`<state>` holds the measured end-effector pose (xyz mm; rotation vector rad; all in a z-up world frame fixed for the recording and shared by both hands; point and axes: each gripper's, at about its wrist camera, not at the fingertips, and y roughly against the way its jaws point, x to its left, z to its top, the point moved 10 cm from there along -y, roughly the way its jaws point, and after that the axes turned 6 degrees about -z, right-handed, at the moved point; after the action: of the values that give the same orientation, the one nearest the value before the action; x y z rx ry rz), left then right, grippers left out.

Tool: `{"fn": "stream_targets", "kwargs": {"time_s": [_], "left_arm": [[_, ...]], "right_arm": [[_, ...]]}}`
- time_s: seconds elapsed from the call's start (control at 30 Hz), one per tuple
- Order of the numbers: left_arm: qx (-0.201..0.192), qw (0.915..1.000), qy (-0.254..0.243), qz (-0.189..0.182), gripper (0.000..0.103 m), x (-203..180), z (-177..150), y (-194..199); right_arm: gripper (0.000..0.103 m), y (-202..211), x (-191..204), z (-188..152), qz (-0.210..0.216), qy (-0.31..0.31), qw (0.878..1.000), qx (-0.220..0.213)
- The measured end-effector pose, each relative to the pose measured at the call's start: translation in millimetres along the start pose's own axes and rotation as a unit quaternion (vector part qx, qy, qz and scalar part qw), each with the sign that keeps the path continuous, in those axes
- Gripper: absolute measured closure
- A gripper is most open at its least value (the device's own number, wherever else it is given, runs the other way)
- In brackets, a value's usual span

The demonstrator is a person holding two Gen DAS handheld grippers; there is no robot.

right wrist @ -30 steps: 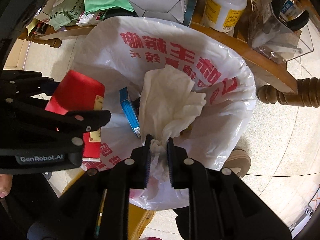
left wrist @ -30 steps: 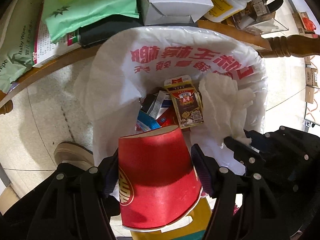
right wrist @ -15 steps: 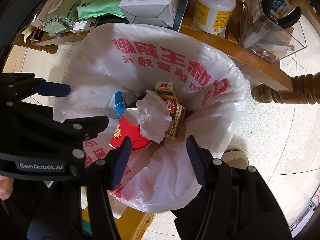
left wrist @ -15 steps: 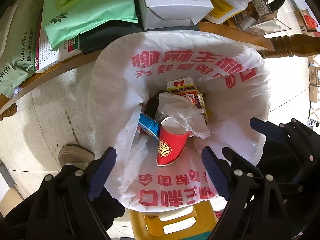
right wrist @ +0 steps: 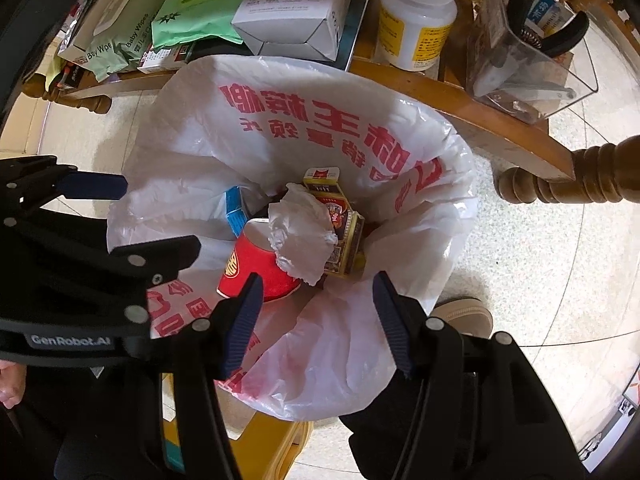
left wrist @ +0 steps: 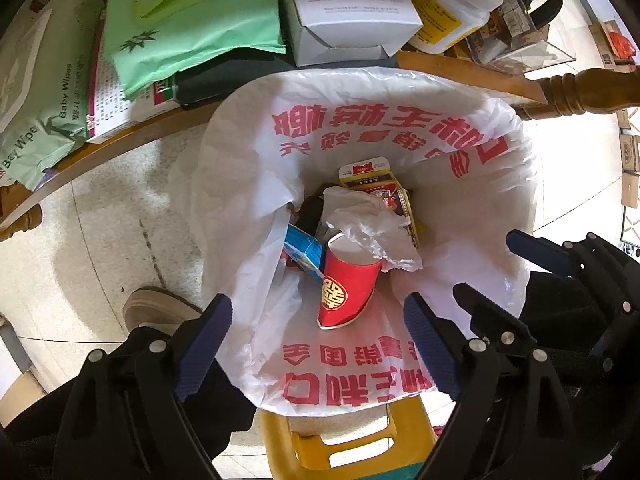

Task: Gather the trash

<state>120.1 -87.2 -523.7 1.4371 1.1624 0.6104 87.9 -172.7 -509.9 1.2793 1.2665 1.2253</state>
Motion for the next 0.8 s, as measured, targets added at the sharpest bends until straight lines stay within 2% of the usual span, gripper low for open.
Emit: {"fn": "stream_targets", "kwargs": {"time_s": [0.27, 0.4, 0.5, 0.6, 0.73, 0.8], "left_arm": [[-0.020, 0.9997, 0.009, 0.008, 0.017, 6.3, -10.6, 18.7], [-0.037, 0.9991, 0.006, 0.018, 0.017, 2.3, -21.9, 30.0], [-0.055, 0.9981, 0.001, 0.028, 0.017, -1.7, -28.6, 41.4], [-0.087, 0.9952, 0.000, 0.046, 0.017, -3.8, -34.6, 63.0], [-0.163, 0.9848, 0.014, 0.056, 0.017, -5.0, -44.2, 113.1], [-0.205, 0.9765, 0.021, 0.063, 0.017, -7.0, -50.5, 141.0]], "right_arm": [[0.047, 14.9, -12.1, -10.0, -0.025, -0.027, 0.999, -0.016], [0.041, 30.8, -13.5, -16.5, -0.054, -0.025, 0.998, -0.035], [0.037, 42.6, -11.5, -21.9, -0.057, -0.025, 0.997, -0.049], [0.033, 62.1, -17.0, -26.2, -0.071, -0.040, 0.994, -0.070], [0.031, 114.5, -25.2, -30.7, -0.089, -0.056, 0.984, -0.141], [0.022, 145.8, -26.4, -34.5, -0.095, -0.065, 0.976, -0.184]]}}
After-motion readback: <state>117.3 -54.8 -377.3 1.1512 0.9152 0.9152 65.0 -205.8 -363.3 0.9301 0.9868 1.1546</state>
